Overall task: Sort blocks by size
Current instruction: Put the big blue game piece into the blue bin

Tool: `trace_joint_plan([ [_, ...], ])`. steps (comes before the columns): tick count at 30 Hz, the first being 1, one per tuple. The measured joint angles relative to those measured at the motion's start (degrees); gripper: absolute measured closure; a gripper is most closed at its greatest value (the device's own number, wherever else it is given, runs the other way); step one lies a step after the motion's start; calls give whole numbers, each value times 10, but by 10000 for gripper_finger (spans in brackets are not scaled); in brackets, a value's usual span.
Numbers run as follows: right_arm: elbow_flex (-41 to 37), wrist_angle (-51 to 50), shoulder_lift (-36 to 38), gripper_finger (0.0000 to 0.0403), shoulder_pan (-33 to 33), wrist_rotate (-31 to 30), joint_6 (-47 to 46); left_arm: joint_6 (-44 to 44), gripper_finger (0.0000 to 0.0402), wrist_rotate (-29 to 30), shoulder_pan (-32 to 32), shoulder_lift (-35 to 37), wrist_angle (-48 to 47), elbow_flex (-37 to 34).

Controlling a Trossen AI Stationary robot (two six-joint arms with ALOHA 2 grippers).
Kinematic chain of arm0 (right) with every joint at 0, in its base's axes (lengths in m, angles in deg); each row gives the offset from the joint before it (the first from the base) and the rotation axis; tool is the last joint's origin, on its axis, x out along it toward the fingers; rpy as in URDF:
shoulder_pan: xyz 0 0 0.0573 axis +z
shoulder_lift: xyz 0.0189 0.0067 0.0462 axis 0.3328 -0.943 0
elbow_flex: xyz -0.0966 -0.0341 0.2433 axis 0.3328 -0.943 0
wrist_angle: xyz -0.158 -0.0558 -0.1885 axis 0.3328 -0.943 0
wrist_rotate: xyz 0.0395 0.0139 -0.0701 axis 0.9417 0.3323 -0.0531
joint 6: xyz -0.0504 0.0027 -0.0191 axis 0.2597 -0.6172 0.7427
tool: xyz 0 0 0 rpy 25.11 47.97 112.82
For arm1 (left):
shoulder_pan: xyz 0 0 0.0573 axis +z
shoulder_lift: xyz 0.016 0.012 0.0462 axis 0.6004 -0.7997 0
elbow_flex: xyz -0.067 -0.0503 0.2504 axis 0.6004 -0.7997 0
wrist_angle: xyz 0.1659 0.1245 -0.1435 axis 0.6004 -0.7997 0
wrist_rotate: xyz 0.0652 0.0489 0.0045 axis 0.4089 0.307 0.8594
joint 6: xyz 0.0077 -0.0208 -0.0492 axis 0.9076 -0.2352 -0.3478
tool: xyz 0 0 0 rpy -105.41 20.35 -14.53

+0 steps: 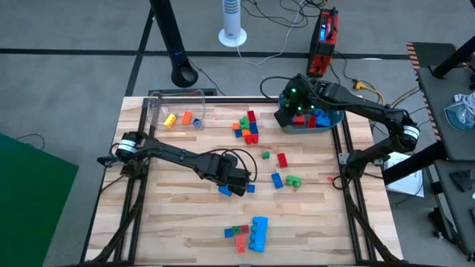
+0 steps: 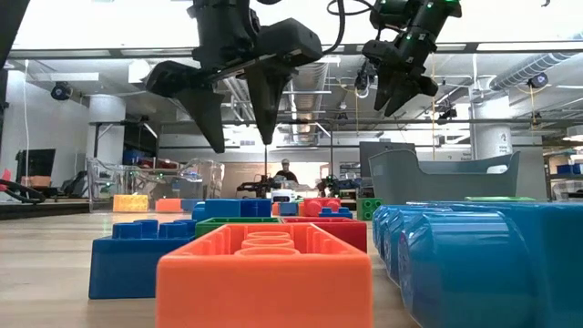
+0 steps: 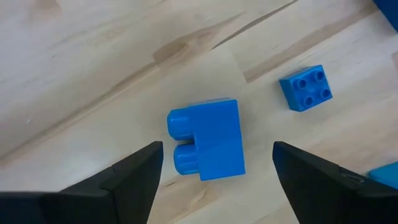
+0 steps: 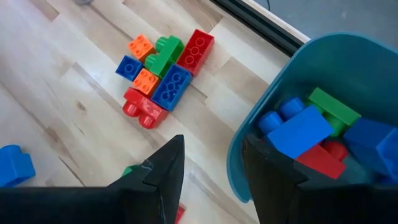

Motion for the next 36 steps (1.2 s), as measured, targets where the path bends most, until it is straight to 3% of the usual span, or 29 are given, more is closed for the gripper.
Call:
trace_joint_plan([
  [13,0,1,0,241,0,0,0,0,111,2,0,-3,33,-30],
  [36,0,1,-1,266,0,0,-4,-4,111,31,0,-3,50,-37],
])
